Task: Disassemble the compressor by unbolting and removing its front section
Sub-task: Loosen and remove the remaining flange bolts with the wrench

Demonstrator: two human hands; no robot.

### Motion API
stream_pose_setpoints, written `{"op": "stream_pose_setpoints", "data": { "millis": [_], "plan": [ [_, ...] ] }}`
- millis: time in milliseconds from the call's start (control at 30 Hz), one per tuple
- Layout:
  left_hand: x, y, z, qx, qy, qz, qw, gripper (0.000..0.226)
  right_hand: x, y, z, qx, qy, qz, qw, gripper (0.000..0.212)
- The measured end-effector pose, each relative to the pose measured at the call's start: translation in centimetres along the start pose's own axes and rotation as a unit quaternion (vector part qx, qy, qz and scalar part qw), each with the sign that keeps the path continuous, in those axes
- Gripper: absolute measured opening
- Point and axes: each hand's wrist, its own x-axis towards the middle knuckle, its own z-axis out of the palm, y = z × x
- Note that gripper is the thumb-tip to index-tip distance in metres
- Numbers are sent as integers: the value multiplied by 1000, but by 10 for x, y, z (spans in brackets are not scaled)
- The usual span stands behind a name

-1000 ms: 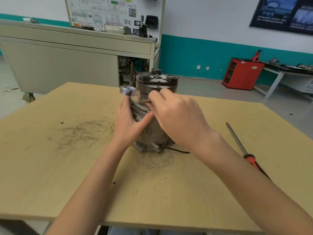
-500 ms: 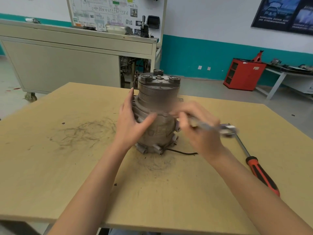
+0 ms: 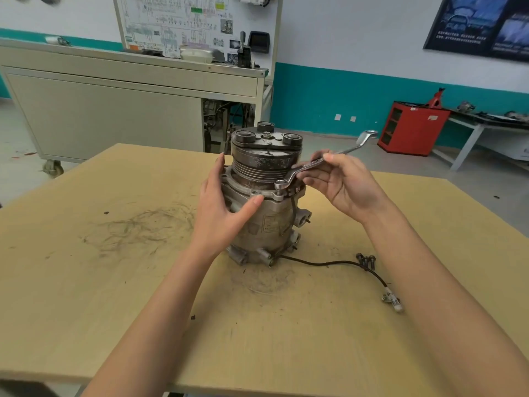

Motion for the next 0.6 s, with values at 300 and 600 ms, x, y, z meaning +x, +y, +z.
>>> {"op": "stream_pose_setpoints", "data": {
  "millis": [300, 600],
  "plan": [
    [0, 0, -1, 0, -6, -2, 1000, 106, -31, -28, 54, -488, 78, -278, 824, 17],
    [2, -1, 1, -5, 4, 11, 1000, 85, -51, 3, 106, -809, 25, -355, 468, 6]
  ]
}}
